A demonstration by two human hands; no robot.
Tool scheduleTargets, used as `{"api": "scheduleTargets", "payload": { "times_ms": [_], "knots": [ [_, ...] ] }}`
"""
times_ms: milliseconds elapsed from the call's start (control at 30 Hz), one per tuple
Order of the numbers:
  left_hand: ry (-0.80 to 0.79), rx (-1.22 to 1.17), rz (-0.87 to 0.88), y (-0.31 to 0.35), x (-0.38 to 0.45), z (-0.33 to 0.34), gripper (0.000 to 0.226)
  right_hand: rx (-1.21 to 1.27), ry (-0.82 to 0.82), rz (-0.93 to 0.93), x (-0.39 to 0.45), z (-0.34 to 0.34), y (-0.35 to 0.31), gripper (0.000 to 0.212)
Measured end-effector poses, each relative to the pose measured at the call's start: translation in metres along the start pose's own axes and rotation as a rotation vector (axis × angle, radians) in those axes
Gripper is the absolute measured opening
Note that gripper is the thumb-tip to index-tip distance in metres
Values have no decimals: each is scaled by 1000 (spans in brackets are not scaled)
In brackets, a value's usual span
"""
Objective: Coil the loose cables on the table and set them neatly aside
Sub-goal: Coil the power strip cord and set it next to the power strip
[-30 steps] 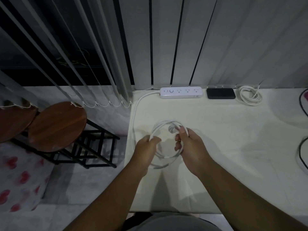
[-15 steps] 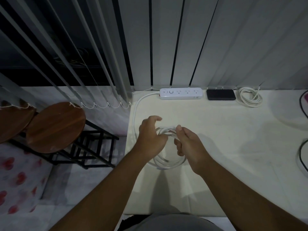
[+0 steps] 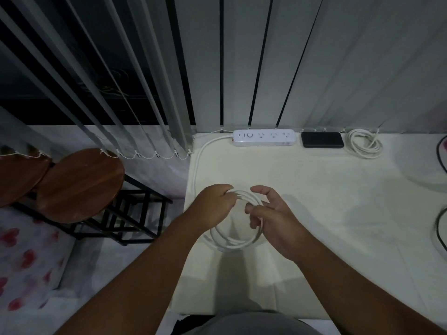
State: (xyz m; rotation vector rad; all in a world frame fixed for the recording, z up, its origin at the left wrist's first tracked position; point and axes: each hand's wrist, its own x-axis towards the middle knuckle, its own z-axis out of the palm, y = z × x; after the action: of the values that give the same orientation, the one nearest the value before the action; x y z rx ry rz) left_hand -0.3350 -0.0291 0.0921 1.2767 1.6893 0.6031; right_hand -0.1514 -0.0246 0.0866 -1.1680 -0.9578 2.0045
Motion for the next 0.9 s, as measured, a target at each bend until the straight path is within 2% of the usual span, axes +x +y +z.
{"api": "scheduleTargets", "payload": {
  "times_ms": [100,233,367,467,567,633,700,800,900],
  "knots": [
    [120,-142,-36,-2,2,-1,17,-46,-46,16,3,-2,-3,45],
    [292,-348,-55,-4,3,-1,14,-172,-44,44,6,-8,0,16],
    [353,-470,-148,-11,2,8,11,90,27,-15,21,4,2,15],
    [276,-470,-212,-23,4,12,13,196,144,-23,34,19,-5,22],
    [128,-489,-243,-37,2,-4,10,55,229,28,44,29,-14,30],
    [31,-559,-180,-41,1,-20,15,-69,212,72,49,32,-21,38],
    [-33,-594,-93,-39,4,-35,20,-156,154,127,54,38,-26,36],
    [-149,-570,-78,-23,12,-47,18,-231,119,145,61,44,-31,37],
    [-113,-577,-122,-17,22,-50,9,-187,146,98,65,46,-29,38]
  ]
}}
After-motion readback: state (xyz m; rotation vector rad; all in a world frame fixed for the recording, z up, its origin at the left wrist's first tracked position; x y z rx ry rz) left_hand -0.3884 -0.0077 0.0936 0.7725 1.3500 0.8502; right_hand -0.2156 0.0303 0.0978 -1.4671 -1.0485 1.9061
